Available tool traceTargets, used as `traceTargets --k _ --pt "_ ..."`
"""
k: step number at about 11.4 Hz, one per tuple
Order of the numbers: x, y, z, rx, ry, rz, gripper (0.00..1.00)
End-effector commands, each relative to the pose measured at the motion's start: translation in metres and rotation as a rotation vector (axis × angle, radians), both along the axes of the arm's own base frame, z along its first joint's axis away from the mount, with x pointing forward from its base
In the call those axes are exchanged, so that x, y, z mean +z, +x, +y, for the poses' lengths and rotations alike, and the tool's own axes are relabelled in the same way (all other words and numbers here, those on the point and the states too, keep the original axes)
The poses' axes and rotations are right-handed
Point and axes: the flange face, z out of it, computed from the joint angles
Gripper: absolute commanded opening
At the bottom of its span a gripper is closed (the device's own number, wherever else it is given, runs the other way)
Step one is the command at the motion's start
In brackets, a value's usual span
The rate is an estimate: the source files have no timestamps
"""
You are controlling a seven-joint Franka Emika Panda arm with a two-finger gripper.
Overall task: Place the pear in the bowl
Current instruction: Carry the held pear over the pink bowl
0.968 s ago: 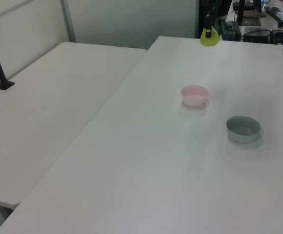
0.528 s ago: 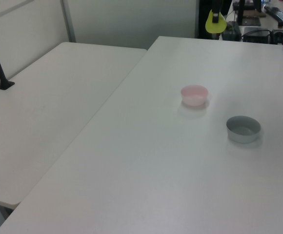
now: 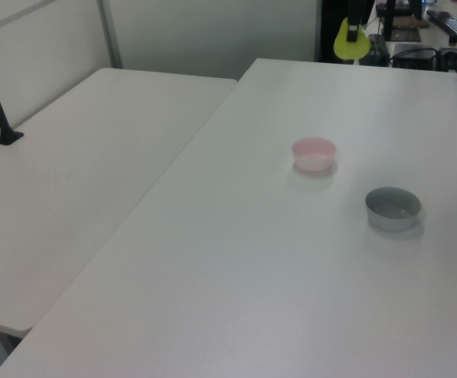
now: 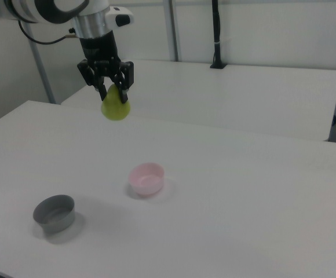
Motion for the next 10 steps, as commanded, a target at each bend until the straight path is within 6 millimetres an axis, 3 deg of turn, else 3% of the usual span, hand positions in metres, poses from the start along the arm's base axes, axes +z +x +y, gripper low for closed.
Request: traceTargets --k 1,6,10 --pt "-0.019 -0.016 0.016 -0.032 0.035 -0.105 0.19" --pt "-0.085 -0.002 0.016 -0.053 0.031 -0.134 0.19" --pt "-0.146 0.026 0.011 -0.057 0.006 -0.135 0.19"
